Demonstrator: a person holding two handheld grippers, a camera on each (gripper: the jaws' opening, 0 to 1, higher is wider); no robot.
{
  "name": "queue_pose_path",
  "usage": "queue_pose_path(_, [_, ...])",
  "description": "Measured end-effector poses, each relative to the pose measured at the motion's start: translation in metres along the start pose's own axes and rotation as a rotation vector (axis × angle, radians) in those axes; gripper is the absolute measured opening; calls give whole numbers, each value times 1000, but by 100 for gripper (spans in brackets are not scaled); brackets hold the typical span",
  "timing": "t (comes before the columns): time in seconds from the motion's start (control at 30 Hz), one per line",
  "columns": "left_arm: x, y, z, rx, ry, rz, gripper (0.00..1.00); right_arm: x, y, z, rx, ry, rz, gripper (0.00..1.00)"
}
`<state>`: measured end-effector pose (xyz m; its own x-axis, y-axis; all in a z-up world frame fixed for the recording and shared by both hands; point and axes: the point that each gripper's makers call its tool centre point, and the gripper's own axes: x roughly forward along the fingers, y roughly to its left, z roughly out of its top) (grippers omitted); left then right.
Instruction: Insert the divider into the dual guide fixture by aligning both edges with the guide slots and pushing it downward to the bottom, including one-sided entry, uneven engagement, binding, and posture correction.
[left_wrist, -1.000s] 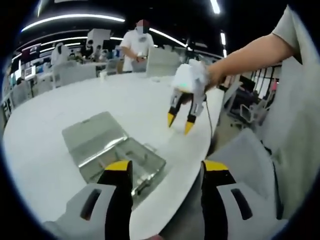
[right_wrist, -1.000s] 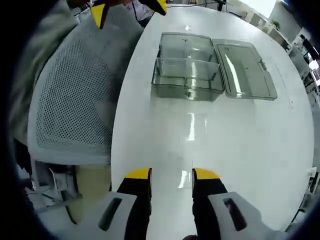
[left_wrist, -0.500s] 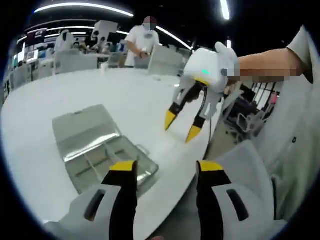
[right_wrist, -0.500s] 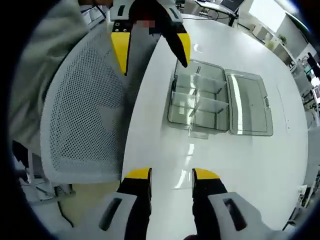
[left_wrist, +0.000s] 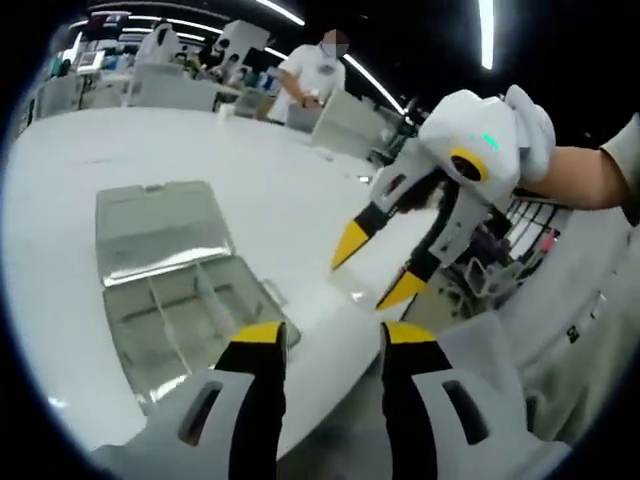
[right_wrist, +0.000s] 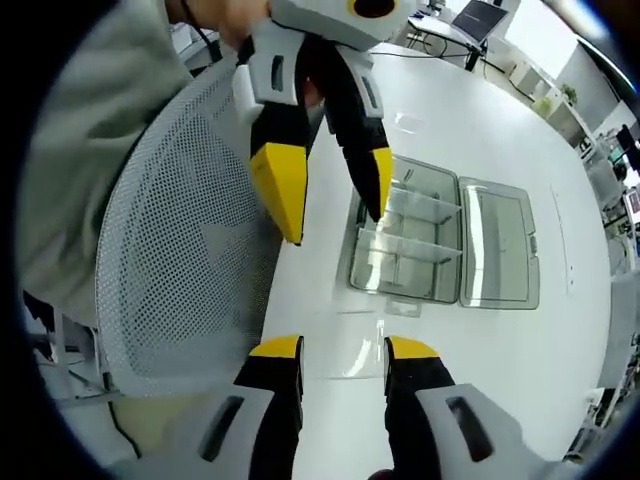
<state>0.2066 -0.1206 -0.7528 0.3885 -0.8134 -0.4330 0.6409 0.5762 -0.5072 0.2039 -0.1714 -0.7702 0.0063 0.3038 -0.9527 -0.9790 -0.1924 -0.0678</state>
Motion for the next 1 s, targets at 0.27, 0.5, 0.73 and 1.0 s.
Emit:
queue_pose_path(0.27, [3, -2, 1, -116, -19, -14, 28, -6, 1, 19, -27, -26, -9, 27])
queue_pose_path(0.5, [3, 0, -2, -215, -40, -17, 24, -8, 0, 30, -42, -42, -15, 27])
queue_pose_path(0.73, [3, 2, -4, -355, -90, -38, 21, -9, -1, 39, -44, -60, -20, 27])
queue_pose_path(1.0, [3, 2, -4, -426, -120, -58, 19, -9, -3, 40, -37, -63, -23, 27])
